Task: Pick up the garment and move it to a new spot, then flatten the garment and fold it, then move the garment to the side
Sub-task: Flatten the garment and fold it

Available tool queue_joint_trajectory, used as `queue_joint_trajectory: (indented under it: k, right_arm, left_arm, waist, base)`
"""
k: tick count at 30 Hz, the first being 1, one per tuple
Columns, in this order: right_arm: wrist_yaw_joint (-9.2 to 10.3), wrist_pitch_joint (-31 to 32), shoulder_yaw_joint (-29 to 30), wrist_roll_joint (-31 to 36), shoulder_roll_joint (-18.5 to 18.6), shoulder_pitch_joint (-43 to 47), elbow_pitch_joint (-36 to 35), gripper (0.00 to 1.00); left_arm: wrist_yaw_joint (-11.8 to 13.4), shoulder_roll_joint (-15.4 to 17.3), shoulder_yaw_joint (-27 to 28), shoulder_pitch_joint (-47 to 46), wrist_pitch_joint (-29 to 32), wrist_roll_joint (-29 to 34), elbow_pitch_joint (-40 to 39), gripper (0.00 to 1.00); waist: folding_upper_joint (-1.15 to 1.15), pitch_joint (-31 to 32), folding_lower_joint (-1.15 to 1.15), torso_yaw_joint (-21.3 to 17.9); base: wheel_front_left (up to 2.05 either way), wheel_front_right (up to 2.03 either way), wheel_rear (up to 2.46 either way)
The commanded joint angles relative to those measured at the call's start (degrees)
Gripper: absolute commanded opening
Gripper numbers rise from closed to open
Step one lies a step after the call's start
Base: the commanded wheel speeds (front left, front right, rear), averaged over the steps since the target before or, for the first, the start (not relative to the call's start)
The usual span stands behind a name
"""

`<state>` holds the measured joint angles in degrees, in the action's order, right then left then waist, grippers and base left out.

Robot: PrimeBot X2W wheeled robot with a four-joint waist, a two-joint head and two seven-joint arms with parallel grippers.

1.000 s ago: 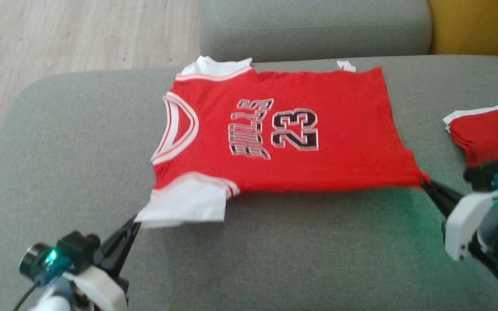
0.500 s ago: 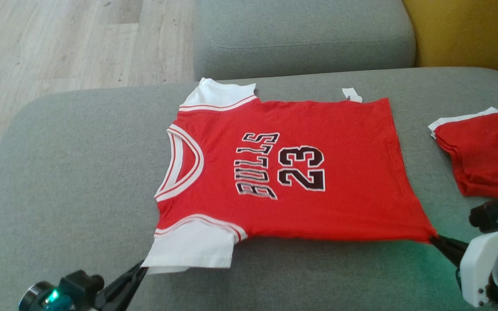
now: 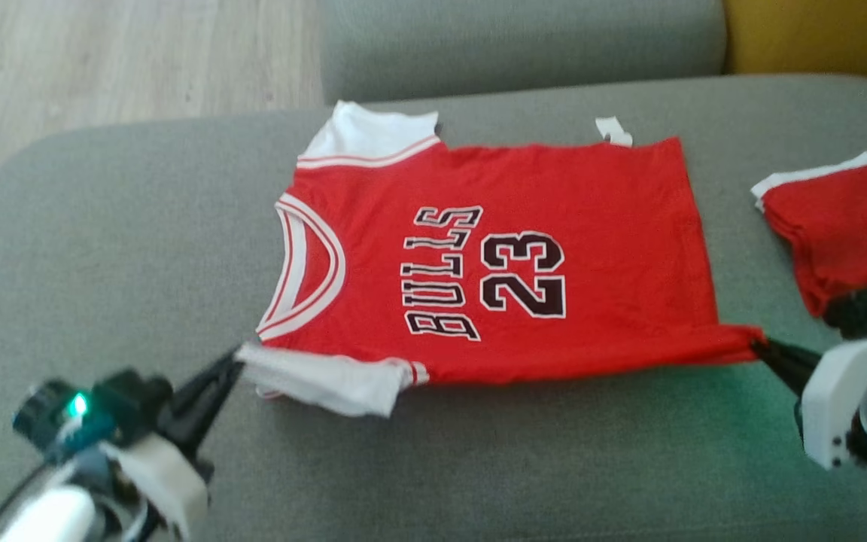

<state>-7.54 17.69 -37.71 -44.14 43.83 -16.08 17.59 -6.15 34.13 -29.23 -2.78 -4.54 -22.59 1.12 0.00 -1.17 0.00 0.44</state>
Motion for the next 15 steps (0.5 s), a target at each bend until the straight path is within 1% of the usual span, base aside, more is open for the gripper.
queue_joint_trajectory:
  k: [1, 2, 5, 15]
  right_arm:
    - [0.05, 0.46, 0.77, 0.98, 1.04, -2.92, -0.51, 0.00]
    - [0.05, 0.46, 0.77, 0.98, 1.04, -2.92, -0.51, 0.00]
    - [0.05, 0.96, 0.65, 1.98, -0.07, -5.24, 0.58, 0.00]
    - [0.05, 1.34, -0.86, 4.17, -3.61, -12.42, 6.55, 0.00]
  left_arm:
    - [-0.33, 2.11, 2.48, -6.11, 0.25, 0.68, -0.13, 0.00]
    - [-0.33, 2.11, 2.48, -6.11, 0.25, 0.68, -0.13, 0.00]
    - [-0.72, 2.06, 1.46, -10.51, 0.74, 1.00, 2.23, 0.00]
    - [-1.29, 1.18, -3.50, -25.12, 0.61, 0.57, 12.86, 0.00]
  waist:
    - [0.00, -1.95, 0.00, -0.36]
    - [0.00, -1.95, 0.00, -0.36]
    - [0.00, -3.81, 0.00, -0.52]
    - [0.00, -8.20, 0.00, -1.29]
  base:
    - [0.00, 0.00, 0.00]
    - [0.00, 0.00, 0.00]
    - [0.00, 0.00, 0.00]
    - [0.00, 0.00, 0.00]
